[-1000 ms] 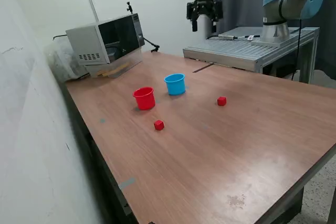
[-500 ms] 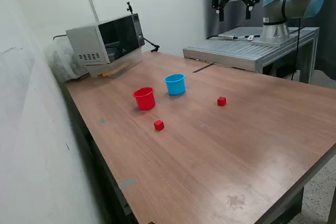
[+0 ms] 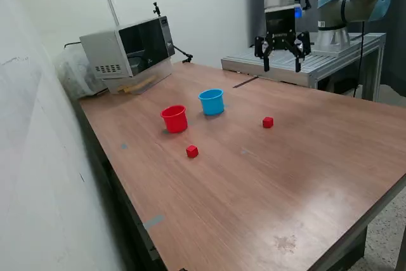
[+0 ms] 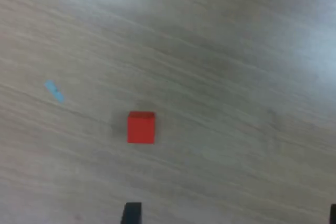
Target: Place red objects in the red bin, and blue objects in the blue bin.
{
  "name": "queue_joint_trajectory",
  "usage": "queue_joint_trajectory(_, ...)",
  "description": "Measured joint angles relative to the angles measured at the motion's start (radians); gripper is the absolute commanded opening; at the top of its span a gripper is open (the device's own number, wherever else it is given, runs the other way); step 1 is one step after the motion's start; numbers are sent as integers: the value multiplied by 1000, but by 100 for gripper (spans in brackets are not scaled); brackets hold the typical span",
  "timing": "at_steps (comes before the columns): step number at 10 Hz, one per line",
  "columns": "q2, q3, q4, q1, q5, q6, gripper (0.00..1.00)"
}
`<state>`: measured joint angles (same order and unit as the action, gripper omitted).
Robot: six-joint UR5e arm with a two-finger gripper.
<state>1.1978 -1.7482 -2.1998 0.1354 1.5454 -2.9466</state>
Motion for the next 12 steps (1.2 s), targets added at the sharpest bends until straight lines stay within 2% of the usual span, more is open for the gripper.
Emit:
queue_joint_trajectory(4, -122, 5, -57, -24, 1, 7, 100)
queue_joint_trajectory(12, -217, 5, -113, -51, 1, 9, 100)
